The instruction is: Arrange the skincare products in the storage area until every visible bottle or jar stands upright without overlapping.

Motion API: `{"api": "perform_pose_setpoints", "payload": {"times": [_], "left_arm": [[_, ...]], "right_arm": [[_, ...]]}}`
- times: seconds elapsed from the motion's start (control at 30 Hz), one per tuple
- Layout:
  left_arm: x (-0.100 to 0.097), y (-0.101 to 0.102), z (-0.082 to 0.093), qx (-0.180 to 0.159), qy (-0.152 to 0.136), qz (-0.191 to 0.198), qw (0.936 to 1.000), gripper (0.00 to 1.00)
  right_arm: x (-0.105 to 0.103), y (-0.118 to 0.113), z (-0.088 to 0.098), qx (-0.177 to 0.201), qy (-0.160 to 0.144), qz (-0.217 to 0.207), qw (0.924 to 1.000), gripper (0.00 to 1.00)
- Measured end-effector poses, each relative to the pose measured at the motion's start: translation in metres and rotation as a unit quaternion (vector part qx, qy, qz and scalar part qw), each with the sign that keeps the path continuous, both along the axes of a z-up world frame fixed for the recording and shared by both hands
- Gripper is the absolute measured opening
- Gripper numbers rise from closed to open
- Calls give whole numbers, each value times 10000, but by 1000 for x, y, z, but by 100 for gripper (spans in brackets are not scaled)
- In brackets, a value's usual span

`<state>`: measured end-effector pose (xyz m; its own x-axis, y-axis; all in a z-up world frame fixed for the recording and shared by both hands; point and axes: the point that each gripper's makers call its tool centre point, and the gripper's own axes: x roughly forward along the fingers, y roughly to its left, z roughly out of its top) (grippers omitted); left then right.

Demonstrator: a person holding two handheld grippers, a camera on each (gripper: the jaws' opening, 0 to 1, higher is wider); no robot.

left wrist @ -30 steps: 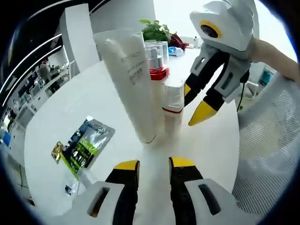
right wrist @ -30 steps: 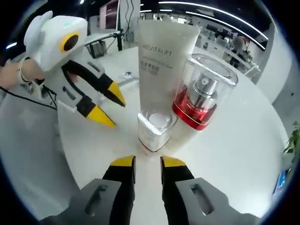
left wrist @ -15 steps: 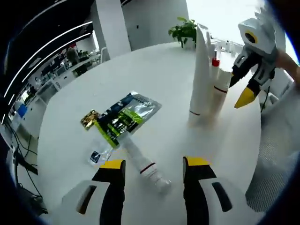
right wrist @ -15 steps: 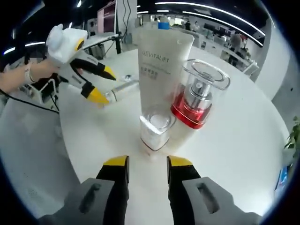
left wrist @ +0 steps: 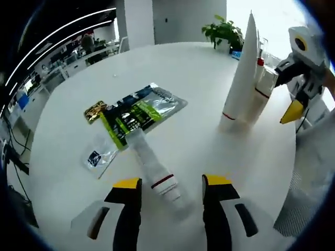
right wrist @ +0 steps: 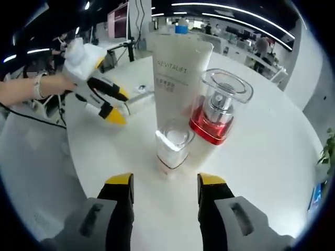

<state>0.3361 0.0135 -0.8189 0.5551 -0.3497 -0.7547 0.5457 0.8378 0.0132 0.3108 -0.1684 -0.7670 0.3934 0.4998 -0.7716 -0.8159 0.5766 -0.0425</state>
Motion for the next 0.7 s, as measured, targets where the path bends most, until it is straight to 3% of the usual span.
{"api": "perform_pose_setpoints", "payload": {"times": [0.7], "left_arm": [[17,1,-6,65,-146,113,9998,21]], "right_arm": [[1,-5,6,27,-69,-122,9999,54]]}}
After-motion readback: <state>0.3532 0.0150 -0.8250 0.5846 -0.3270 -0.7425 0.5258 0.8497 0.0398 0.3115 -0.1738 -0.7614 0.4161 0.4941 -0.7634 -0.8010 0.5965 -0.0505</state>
